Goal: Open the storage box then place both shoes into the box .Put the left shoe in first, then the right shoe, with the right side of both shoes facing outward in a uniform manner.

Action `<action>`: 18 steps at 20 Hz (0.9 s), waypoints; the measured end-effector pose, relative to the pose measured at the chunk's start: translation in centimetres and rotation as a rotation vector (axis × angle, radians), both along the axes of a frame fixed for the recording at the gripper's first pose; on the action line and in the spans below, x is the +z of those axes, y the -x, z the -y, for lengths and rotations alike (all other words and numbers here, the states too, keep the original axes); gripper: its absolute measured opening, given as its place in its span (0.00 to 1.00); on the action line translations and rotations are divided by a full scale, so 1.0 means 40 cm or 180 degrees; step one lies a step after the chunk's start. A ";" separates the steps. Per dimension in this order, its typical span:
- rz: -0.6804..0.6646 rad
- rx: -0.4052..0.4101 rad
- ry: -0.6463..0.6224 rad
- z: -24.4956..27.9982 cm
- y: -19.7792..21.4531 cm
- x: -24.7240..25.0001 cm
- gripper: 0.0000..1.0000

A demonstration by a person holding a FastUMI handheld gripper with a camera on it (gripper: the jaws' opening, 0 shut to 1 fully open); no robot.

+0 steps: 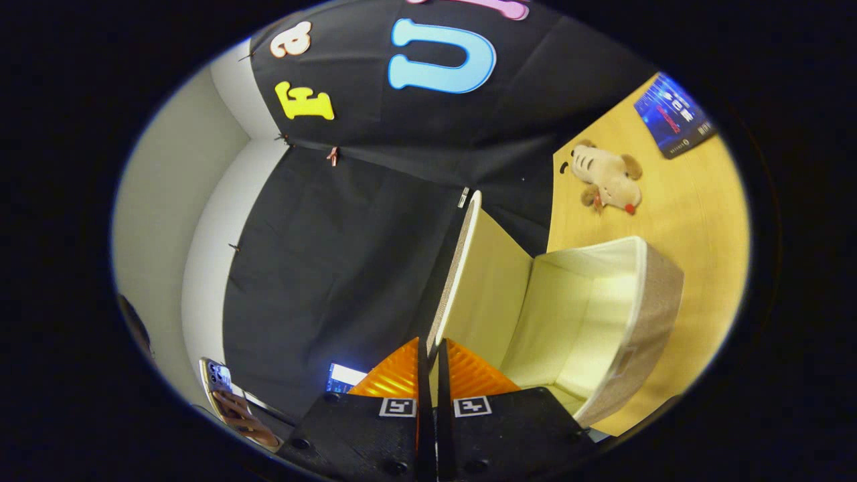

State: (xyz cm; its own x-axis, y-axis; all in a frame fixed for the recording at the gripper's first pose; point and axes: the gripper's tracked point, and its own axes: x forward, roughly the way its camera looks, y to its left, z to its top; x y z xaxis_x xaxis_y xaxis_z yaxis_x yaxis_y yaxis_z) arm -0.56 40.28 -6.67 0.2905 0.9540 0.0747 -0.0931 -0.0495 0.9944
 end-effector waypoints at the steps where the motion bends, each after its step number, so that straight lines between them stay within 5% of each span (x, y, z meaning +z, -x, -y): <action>1: -0.0002 -0.0001 0.0023 -0.033 -0.008 0.021 0.05; 15: 0.0035 -0.0007 0.0360 -0.288 -0.046 0.088 0.17; 18: 0.0038 -0.0053 0.0390 -0.288 -0.055 0.080 0.36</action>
State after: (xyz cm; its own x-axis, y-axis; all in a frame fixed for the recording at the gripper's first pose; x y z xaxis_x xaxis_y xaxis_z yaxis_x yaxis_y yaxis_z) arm 1.63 51.79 -3.48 0.3061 0.9512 -0.0387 -0.1047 0.0740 0.9917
